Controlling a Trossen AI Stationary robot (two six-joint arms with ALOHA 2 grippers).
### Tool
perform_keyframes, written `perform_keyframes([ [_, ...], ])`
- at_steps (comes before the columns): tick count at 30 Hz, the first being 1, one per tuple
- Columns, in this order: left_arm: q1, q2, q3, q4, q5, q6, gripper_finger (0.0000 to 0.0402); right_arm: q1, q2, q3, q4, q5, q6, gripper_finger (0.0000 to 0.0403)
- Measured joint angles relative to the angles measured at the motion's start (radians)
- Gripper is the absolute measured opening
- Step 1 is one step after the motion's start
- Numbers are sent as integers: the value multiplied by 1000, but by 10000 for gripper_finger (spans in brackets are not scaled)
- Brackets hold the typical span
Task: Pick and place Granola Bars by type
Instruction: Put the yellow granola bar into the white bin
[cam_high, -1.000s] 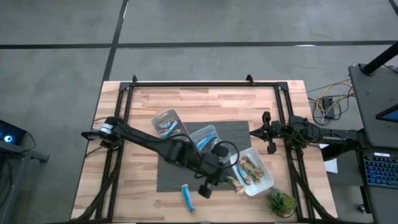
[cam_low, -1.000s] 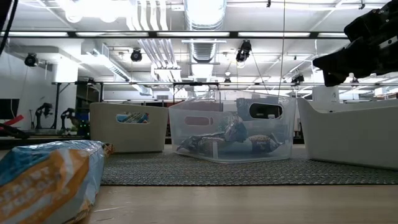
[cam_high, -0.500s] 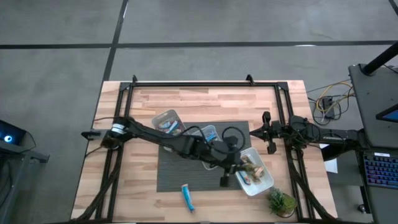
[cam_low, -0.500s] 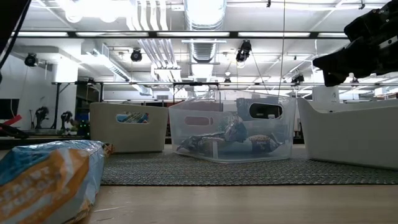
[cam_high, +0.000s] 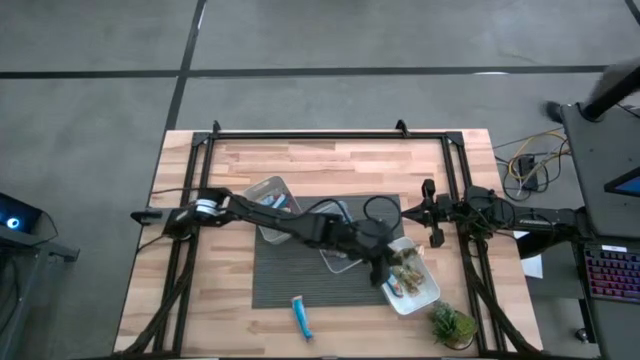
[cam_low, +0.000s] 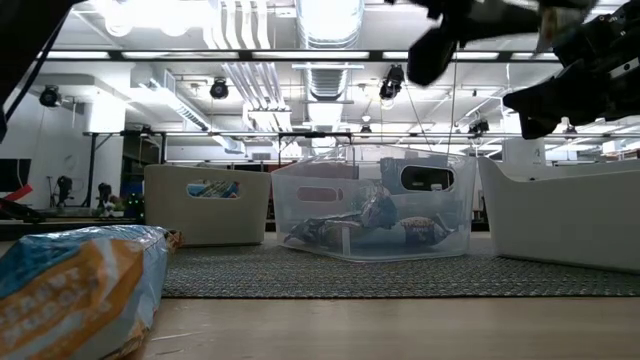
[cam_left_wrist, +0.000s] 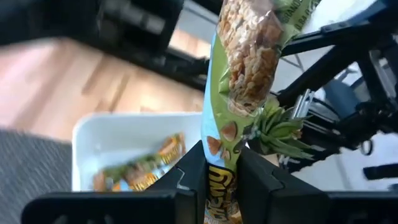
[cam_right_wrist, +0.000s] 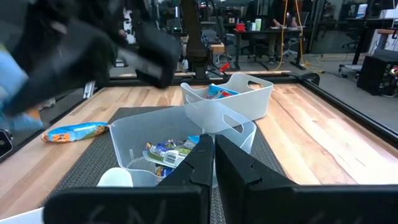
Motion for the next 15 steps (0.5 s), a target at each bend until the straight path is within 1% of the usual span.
perform_keyframes([
  [4, 6, 13, -2, -6, 62, -119, 48, 0, 0, 0, 0, 0, 0, 8],
  [8, 7, 20, -2, -29, 108, -171, 48, 0, 1, 0, 0, 0, 0, 9],
  [15, 17, 26, -2, -86, 116, -224, 48, 0, -1, 0, 0, 0, 0, 8],
])
